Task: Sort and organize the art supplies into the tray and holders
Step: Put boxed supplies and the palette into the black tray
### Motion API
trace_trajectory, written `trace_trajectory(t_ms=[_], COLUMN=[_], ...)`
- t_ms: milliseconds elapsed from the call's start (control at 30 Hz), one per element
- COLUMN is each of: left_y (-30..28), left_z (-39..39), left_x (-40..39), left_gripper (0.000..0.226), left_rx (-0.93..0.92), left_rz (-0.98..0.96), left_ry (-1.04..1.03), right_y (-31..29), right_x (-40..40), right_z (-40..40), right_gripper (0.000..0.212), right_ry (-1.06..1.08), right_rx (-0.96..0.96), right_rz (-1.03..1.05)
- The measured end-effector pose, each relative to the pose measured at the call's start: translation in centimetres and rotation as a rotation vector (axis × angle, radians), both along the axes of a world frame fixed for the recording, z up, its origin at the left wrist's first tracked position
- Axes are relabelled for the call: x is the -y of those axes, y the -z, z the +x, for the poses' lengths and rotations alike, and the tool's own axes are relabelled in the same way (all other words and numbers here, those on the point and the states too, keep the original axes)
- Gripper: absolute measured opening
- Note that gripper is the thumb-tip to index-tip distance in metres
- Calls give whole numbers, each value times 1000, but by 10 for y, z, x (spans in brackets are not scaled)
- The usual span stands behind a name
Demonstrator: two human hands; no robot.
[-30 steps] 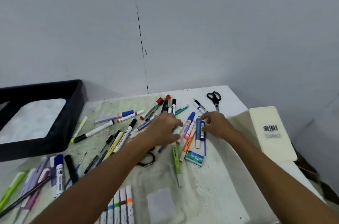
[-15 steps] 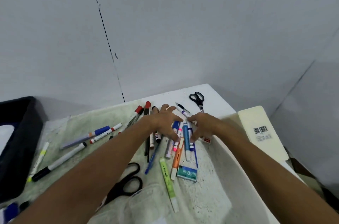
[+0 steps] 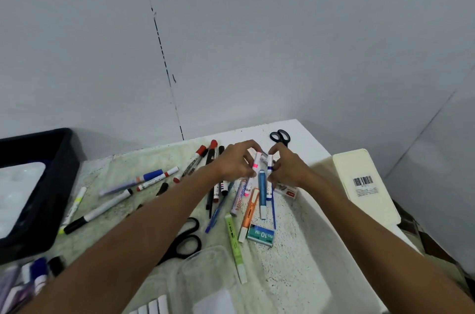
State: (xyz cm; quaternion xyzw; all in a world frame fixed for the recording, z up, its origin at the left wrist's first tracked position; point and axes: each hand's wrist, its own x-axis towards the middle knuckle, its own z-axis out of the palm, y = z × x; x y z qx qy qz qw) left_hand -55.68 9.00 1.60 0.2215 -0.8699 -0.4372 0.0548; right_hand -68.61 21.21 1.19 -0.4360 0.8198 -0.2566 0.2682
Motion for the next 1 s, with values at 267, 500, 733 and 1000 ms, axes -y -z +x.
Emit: trace_trajectory(t_ms=[267, 500, 733, 1000], left_y=[-24, -16, -2, 29], left_z=[42, 119, 197, 234], left_x=[-29, -63, -109, -138], left_gripper=[59, 55, 55, 65], left_rx=[-146, -137, -41, 41], left_rz=[51, 53, 131, 100], left_ry=[-192, -333, -435, -500], right_y=[-22, -19, -3, 19], right_x=[-23, -39, -56, -73], right_z=[25, 80, 142, 186], right_gripper=[55, 55, 52, 57], right_ry=[-35, -214, -392, -480], right_rx=[181, 294, 381, 371], right_rz=[-175, -148, -41, 52])
